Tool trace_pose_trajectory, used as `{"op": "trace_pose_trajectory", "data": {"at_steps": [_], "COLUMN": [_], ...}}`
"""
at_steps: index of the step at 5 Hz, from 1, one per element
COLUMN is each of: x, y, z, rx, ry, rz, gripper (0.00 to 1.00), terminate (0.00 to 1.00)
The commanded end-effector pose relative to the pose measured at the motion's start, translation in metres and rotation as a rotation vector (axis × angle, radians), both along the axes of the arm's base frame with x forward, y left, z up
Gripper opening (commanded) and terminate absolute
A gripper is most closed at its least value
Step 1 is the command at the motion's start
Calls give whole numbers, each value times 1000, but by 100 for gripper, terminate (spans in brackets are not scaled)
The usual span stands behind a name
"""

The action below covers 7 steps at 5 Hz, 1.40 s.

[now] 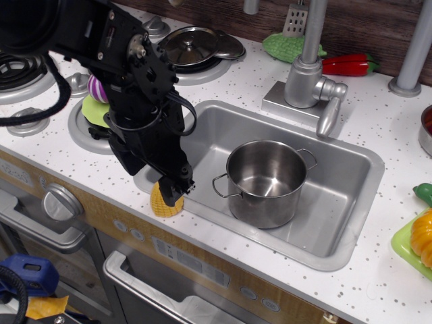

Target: Put corn in pot which is in sink

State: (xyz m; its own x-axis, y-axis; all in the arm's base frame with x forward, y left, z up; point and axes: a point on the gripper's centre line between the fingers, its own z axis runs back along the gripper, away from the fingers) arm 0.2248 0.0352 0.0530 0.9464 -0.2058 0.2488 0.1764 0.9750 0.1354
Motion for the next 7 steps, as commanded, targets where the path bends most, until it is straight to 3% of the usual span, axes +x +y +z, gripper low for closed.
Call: {"op": "trace_pose_trajectory", "data": {"at_steps": [1, 3, 7], "x": [0, 12, 17], "y": [0, 2, 12], "z": [0, -13, -40], "rx": [0, -34, -89], "ry": [0, -56, -107], "rz": [0, -44, -42], "gripper": [100, 100, 100], "terminate": [0, 0, 0]}}
